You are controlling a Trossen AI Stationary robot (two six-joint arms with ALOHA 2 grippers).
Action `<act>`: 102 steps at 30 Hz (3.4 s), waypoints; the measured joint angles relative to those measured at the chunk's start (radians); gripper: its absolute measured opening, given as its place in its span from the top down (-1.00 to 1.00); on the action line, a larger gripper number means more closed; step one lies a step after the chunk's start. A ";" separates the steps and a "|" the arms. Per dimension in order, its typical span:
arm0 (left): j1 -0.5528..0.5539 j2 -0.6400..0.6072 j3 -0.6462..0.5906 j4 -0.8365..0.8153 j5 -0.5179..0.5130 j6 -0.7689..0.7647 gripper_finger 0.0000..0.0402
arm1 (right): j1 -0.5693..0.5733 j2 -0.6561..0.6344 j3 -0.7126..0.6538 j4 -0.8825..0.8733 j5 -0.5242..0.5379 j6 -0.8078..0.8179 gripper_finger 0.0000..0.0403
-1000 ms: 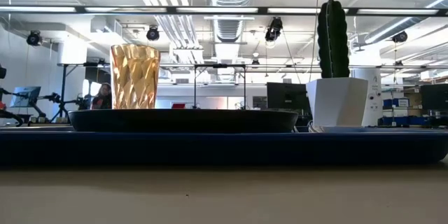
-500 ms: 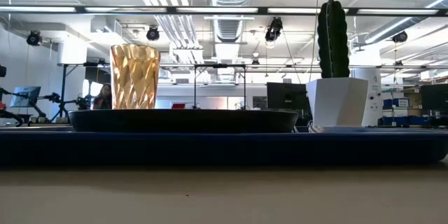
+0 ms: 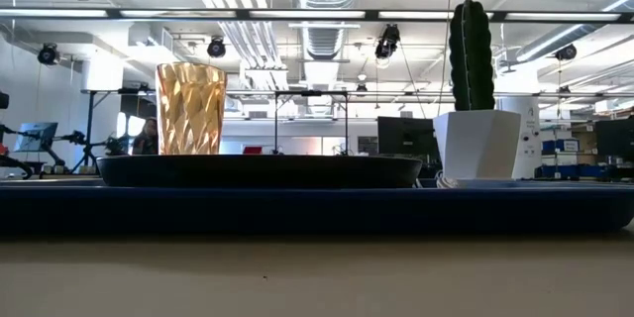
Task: Pick and place plate/cup/fork/spoon on tray
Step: Adjust the blue tray on the table
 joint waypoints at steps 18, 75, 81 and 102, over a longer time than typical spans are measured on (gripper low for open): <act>-0.001 -0.049 -0.434 0.575 0.021 -0.268 0.71 | 0.000 -0.297 -0.290 0.163 0.004 0.046 0.96; -0.124 -0.027 -0.494 0.566 -0.602 -0.103 0.71 | -0.001 -0.308 -0.533 0.084 0.250 0.180 0.96; -0.124 -0.027 -0.493 0.568 -0.602 -0.099 0.71 | -0.001 -0.306 -0.534 0.083 0.279 0.169 0.96; -0.124 -0.022 -0.518 0.567 -0.602 -0.096 0.71 | -0.001 -0.230 -0.535 0.084 0.288 0.059 0.96</act>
